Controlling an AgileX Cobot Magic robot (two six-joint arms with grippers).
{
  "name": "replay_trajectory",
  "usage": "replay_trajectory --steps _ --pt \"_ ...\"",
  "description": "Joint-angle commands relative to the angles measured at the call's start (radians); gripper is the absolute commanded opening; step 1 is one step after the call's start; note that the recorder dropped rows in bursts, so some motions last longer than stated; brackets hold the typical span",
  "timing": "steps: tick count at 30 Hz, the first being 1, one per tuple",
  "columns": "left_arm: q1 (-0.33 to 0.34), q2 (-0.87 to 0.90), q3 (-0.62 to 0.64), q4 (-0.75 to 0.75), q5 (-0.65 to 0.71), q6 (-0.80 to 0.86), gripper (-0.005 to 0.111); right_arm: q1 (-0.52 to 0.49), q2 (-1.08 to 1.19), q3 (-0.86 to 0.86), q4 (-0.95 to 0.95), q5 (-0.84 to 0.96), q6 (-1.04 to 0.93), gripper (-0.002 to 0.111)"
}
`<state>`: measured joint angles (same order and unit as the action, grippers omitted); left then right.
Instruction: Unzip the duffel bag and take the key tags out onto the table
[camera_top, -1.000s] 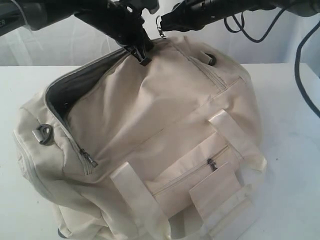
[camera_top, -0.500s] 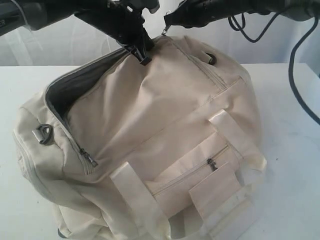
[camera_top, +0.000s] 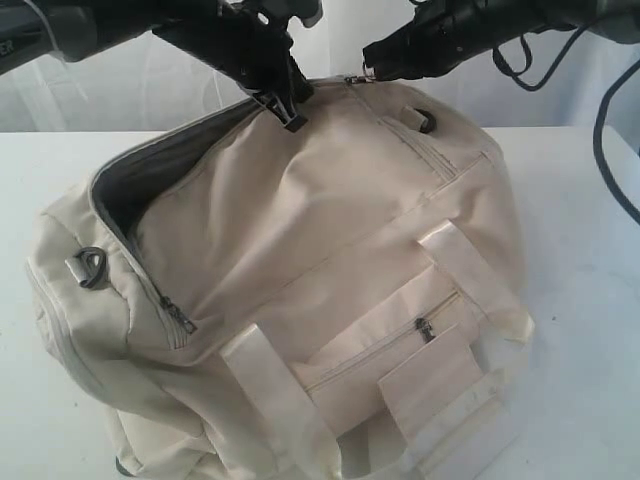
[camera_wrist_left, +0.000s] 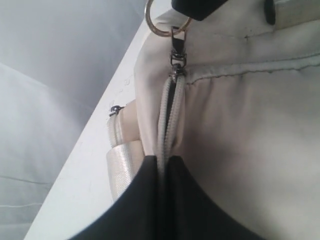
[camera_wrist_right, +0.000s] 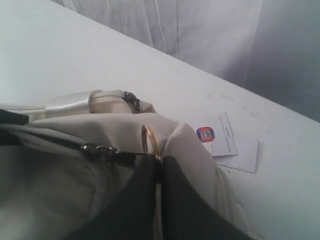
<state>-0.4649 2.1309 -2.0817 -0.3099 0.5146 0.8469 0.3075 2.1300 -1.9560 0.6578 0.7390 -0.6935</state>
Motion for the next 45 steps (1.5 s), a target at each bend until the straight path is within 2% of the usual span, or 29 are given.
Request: replay_trajectory --steps 1,11,22,26,32,34,36,39,41,43,45 --pt "0.012 -0.02 -0.001 0.025 0.032 -0.002 0.0 -0.049 -0.004 0.002 -0.1 -0.028 0.023 0.0" --pt "0.026 -0.02 -0.001 0.027 0.041 -0.009 0.0 -0.052 -0.004 0.002 -0.249 -0.033 0.091 0.0" --pt "0.047 -0.02 -0.001 0.029 0.056 -0.013 0.0 -0.075 -0.004 0.002 -0.249 -0.002 0.12 0.0" --pt "0.047 -0.02 -0.001 0.029 0.056 -0.013 0.0 -0.075 -0.006 0.002 -0.163 0.029 0.073 0.0" --pt "0.045 -0.001 -0.001 0.027 0.062 0.002 0.002 -0.066 -0.029 0.002 0.122 0.111 -0.131 0.0" --pt "0.045 0.001 -0.001 0.027 0.066 0.006 0.01 -0.066 -0.041 0.002 0.18 0.135 -0.174 0.0" --pt "0.045 0.002 -0.001 0.027 0.068 0.006 0.023 -0.066 -0.056 0.002 0.211 0.149 -0.205 0.0" --pt "0.045 0.002 -0.001 0.027 0.068 0.006 0.051 -0.066 -0.076 0.002 0.252 0.156 -0.239 0.0" --pt "0.045 0.002 -0.001 0.02 0.068 0.006 0.066 -0.066 -0.09 0.002 0.254 0.156 -0.247 0.0" --pt "0.045 0.002 -0.001 -0.005 0.068 0.006 0.072 -0.066 -0.097 0.002 0.259 0.158 -0.247 0.0" --pt "0.042 -0.002 -0.001 -0.062 0.065 0.019 0.073 -0.066 -0.097 0.002 0.264 0.17 -0.247 0.0"
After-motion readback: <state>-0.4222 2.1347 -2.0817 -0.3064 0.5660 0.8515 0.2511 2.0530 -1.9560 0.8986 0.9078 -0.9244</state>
